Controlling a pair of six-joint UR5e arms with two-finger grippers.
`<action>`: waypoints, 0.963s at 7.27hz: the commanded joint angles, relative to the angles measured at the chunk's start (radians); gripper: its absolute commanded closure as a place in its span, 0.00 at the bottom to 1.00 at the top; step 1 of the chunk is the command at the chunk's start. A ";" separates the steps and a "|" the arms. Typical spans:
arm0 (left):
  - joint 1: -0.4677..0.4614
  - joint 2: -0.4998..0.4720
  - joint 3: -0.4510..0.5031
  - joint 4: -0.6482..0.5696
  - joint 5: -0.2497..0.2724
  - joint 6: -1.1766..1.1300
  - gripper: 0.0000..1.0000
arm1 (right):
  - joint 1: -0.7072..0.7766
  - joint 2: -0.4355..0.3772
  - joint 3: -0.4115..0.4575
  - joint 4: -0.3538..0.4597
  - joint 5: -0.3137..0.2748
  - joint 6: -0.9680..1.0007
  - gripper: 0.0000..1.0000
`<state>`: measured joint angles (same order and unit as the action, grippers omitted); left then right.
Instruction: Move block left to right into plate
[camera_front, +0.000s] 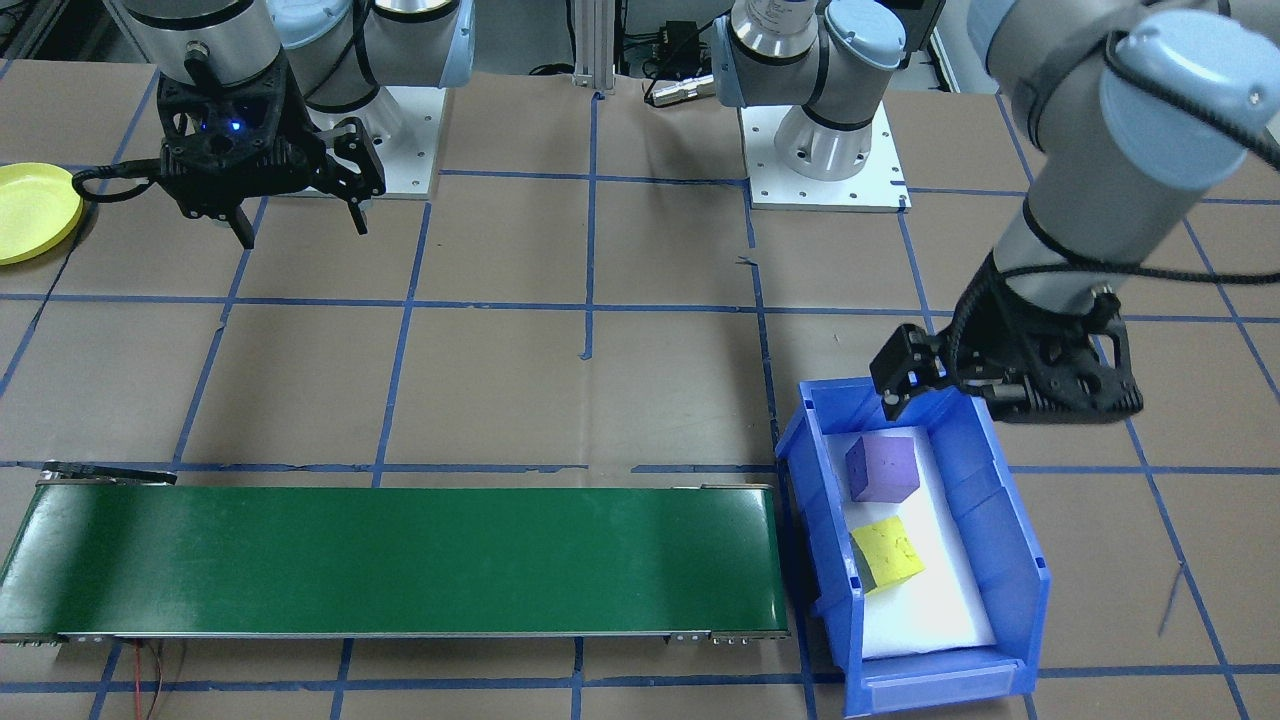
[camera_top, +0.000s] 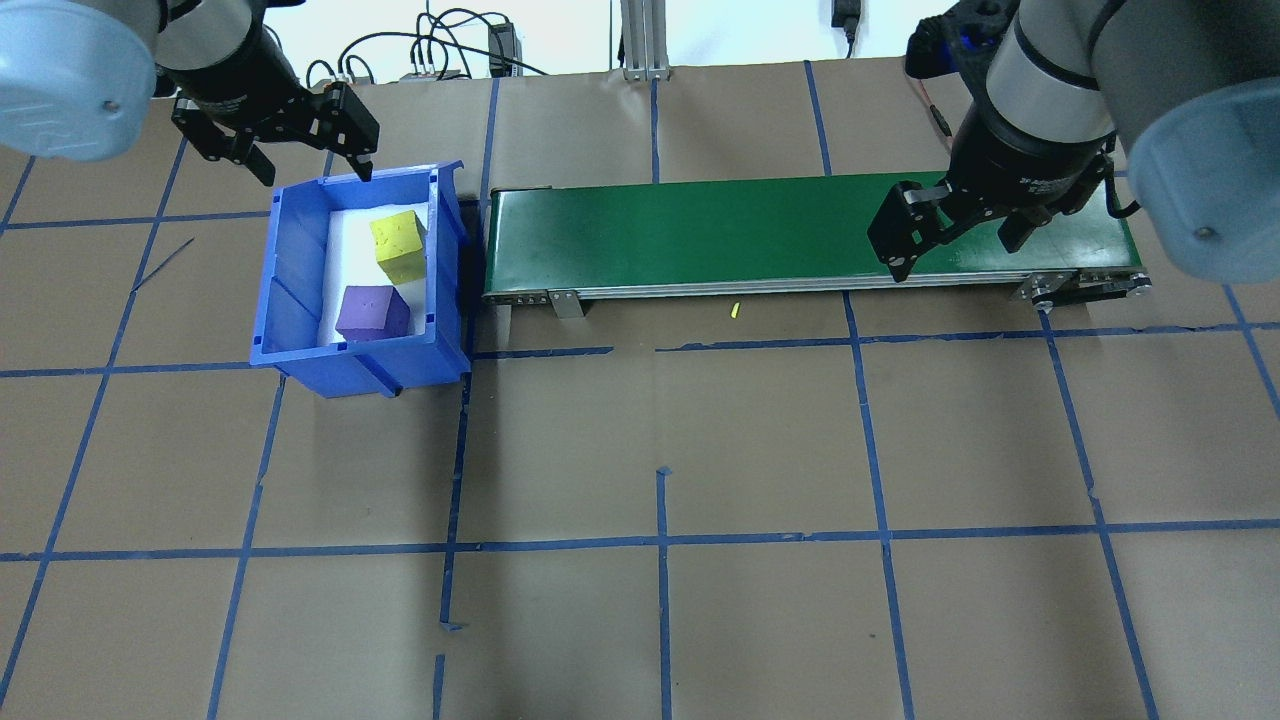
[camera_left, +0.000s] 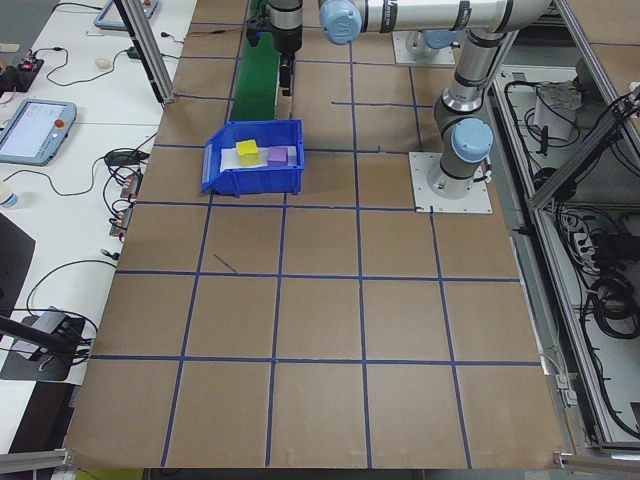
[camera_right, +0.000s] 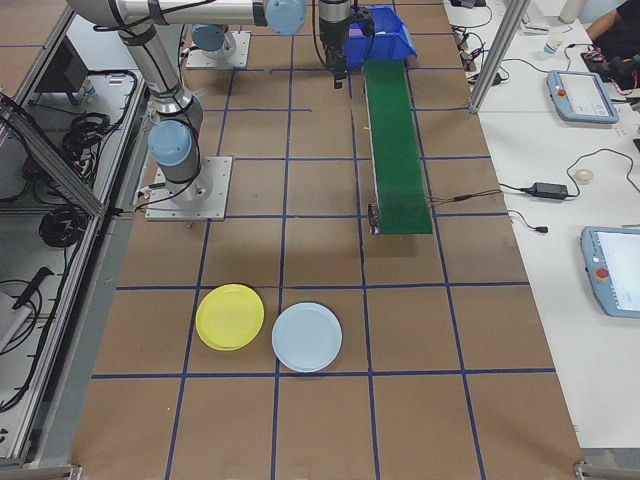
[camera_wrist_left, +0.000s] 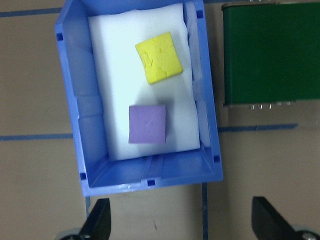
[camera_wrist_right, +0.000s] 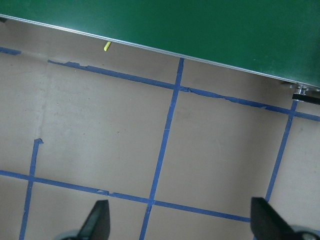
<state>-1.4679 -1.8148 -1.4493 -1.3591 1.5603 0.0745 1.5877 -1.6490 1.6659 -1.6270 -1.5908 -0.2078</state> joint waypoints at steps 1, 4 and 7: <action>0.049 -0.128 0.034 0.043 -0.025 -0.149 0.00 | 0.000 0.000 0.000 0.001 0.000 0.001 0.00; 0.061 -0.224 -0.005 0.133 -0.036 -0.212 0.00 | 0.000 0.000 0.002 -0.001 -0.002 0.001 0.00; 0.081 -0.273 -0.037 0.216 -0.150 -0.286 0.00 | 0.000 0.000 0.002 -0.001 0.000 0.001 0.00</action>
<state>-1.3960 -2.0583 -1.4802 -1.1724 1.4446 -0.1859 1.5877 -1.6480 1.6674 -1.6276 -1.5916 -0.2071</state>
